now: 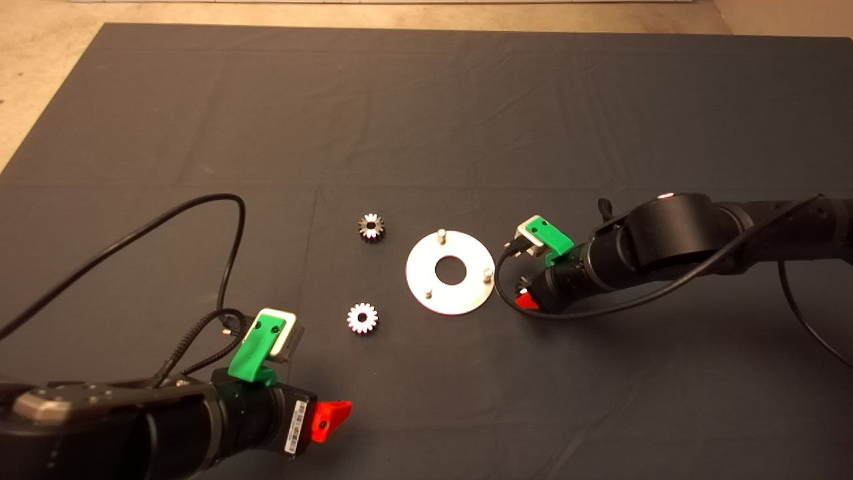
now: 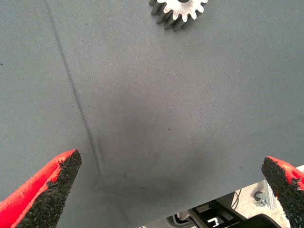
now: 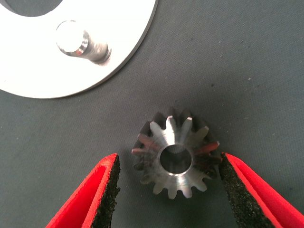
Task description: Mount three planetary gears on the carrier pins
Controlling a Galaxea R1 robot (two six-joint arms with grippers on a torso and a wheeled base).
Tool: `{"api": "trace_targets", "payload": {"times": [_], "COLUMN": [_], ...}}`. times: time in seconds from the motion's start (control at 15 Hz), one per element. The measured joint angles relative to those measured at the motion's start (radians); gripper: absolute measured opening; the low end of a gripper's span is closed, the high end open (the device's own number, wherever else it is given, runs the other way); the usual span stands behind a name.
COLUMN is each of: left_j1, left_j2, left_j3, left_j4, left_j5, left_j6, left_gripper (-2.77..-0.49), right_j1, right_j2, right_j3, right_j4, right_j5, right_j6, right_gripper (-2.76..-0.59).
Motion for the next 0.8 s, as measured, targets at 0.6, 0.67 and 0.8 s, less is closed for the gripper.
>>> {"api": "trace_targets", "payload": {"times": [0.6,0.67,0.8], "left_j1": [0.0,0.0,0.0], "left_j2": [-0.006,-0.006,-0.006], "left_j3": [0.0,0.0,0.0], "left_j4": [0.0,0.0,0.0], "left_j5": [0.0,0.0,0.0], "left_j6": [0.0,0.0,0.0], "left_gripper": [-0.51,-0.51,-0.51], "right_j1": [0.0,0.0,0.0], "right_j2": [-0.002,-0.002,-0.002], "right_j3": [0.0,0.0,0.0], "right_j4": [-0.003,-0.004,-0.005], "right_j5": [-0.001,-0.001,-0.004], "right_j6": [-0.029,-0.029,-0.03], "right_gripper": [-2.11,-2.12,-2.21]}}
